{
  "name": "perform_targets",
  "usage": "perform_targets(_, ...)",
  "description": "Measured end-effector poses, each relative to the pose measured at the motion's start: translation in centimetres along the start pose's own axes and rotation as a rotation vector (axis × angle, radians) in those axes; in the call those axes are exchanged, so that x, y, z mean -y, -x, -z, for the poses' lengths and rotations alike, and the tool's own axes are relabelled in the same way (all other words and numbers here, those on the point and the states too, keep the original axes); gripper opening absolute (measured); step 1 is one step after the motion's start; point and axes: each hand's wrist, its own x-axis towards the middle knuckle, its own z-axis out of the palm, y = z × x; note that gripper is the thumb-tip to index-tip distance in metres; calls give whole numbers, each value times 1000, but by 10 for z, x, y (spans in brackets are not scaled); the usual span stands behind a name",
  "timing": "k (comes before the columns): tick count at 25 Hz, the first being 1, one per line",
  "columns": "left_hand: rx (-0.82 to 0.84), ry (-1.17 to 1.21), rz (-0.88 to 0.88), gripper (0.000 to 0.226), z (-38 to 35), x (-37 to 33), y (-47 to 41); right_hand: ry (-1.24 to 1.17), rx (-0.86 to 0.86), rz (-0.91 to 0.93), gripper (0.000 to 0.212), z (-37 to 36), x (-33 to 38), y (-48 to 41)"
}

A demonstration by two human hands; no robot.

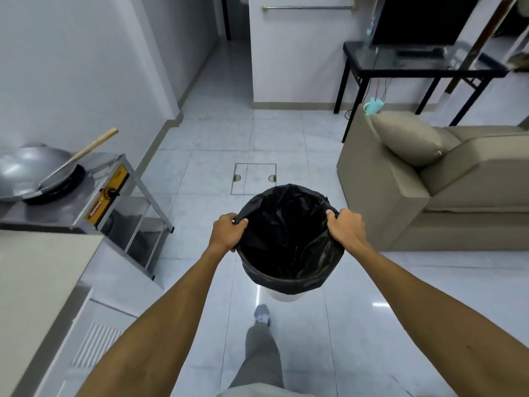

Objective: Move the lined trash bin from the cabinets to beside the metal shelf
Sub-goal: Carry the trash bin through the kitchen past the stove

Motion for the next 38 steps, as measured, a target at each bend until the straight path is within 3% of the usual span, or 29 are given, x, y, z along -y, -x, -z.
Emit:
perform_targets(6,17,23,39,29,12,-46,-187,16,41,-24,41,-41,63,-165)
perform_targets(21,-61,65,68,29,1,-164,-535,28,77,68,40,-44,209,-539)
perform_targets(29,-284,215,228,28,6,-206,-678,103,234,306,41,-59,322,-745)
perform_targets(38,-649,337,512,25,93,-138,-725,185,529,674,38,-187,508,-801)
